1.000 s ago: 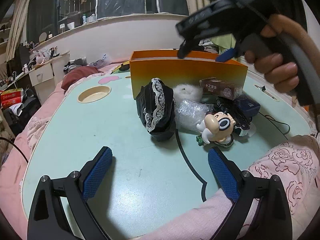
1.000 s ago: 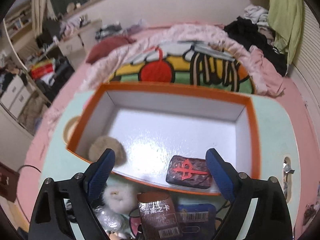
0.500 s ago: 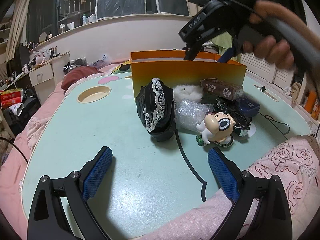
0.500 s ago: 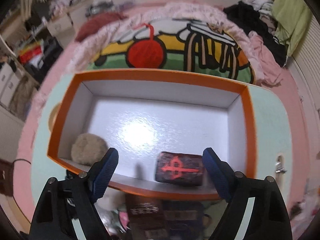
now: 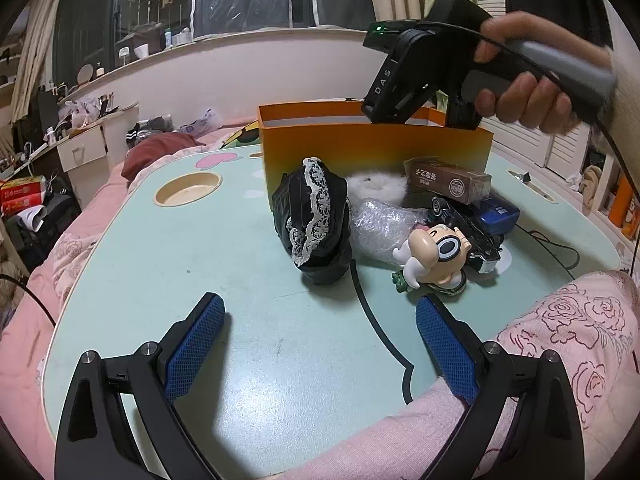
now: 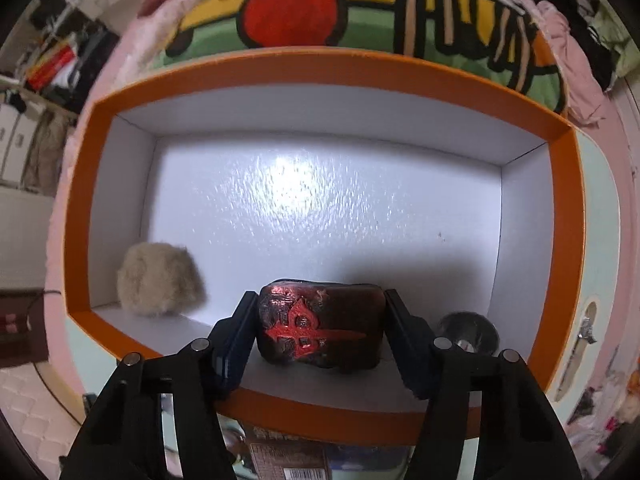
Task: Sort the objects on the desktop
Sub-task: 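Reach the right gripper into the box and grasp the dark red tile, then carry the dark red tile out and set it before the blue tin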
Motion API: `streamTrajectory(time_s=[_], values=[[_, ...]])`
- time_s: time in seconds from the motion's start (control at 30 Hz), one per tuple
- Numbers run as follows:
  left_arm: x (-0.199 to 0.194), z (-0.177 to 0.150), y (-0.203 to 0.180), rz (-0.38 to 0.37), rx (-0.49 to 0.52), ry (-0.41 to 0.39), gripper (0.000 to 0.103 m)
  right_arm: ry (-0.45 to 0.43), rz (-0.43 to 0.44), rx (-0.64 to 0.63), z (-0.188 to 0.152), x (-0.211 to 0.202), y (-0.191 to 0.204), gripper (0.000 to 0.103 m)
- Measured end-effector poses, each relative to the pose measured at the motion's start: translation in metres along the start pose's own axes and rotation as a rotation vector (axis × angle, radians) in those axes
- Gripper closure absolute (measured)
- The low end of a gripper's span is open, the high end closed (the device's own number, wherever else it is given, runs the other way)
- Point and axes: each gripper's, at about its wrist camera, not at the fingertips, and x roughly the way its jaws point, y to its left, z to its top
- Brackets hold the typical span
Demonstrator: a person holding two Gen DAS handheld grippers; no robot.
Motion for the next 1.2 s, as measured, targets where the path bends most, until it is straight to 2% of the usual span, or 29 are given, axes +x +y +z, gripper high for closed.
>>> streamTrajectory(time_s=[0.1,0.17,0.2,0.27,0.3,0.33,0.37,0.43,0.53,0.6,0.67,0.7,0.8,0.87,0.9,0.97,1.07,1.13,1.2], values=[[0.0,0.0,0.0,-0.001,0.001,0.0,0.007,-0.138,0.024,0.033,-0.011,-0.013,-0.006,0.042],[0.001,0.001,-0.001,-0.001,0.002,-0.001,0.007,-0.322,0.033,0.037,-0.028,-0.038,-0.009,0.042],[0.001,0.001,0.0,-0.002,0.003,-0.001,0.007,-0.426,0.049,0.042,-0.041,-0.056,-0.011,0.042],[0.0,0.0,0.0,-0.004,0.004,-0.002,0.007,-0.567,0.075,0.053,-0.069,-0.085,-0.017,0.042],[0.0,0.0,0.0,-0.005,0.004,-0.002,0.007,-0.63,0.082,0.047,-0.089,-0.101,-0.019,0.042],[0.0,0.0,0.0,-0.006,0.005,-0.002,0.007,-0.656,0.085,0.034,-0.102,-0.109,-0.017,0.042],[0.001,0.001,-0.001,-0.006,0.005,-0.002,0.007,-0.673,0.086,0.011,-0.121,-0.119,-0.019,0.042],[0.0,0.0,0.0,-0.007,0.007,-0.002,0.007,-0.647,0.074,-0.014,-0.15,-0.126,-0.024,0.042],[0.0,0.0,0.0,-0.008,0.008,-0.003,0.007,-0.522,0.05,-0.046,-0.193,-0.107,-0.033,0.042],[0.0,0.001,-0.001,-0.008,0.01,-0.004,0.007,-0.418,0.04,-0.073,-0.209,-0.081,-0.036,0.042],[0.0,0.001,-0.001,-0.008,0.01,-0.004,0.007,-0.335,0.03,-0.089,-0.207,-0.054,-0.038,0.042],[0.0,0.001,-0.001,-0.008,0.011,-0.004,0.007,-0.329,0.022,-0.09,-0.205,-0.046,-0.036,0.042],[0.0,0.001,-0.002,-0.01,0.011,-0.006,0.007,-0.45,-0.012,-0.077,-0.194,-0.051,-0.032,0.042],[0.0,0.002,-0.003,-0.011,0.012,-0.007,0.007,-0.564,0.039,-0.067,-0.195,-0.064,-0.033,0.04],[0.0,0.001,-0.003,-0.011,0.013,-0.007,0.007,-0.597,0.052,-0.063,-0.2,-0.069,-0.031,0.037],[0.0,0.002,-0.003,-0.011,0.014,-0.007,0.007,-0.651,0.055,-0.074,-0.214,-0.079,-0.029,0.013],[-0.001,0.001,-0.003,-0.013,0.016,-0.007,0.007,-0.7,0.007,-0.123,-0.239,-0.078,-0.024,0.011],[-0.001,0.001,-0.003,-0.014,0.016,-0.007,0.007,-0.691,-0.024,-0.158,-0.251,-0.066,-0.022,0.011],[-0.001,0.001,-0.002,-0.015,0.017,-0.008,0.007,-0.645,-0.042,-0.177,-0.257,-0.041,-0.023,0.008]])
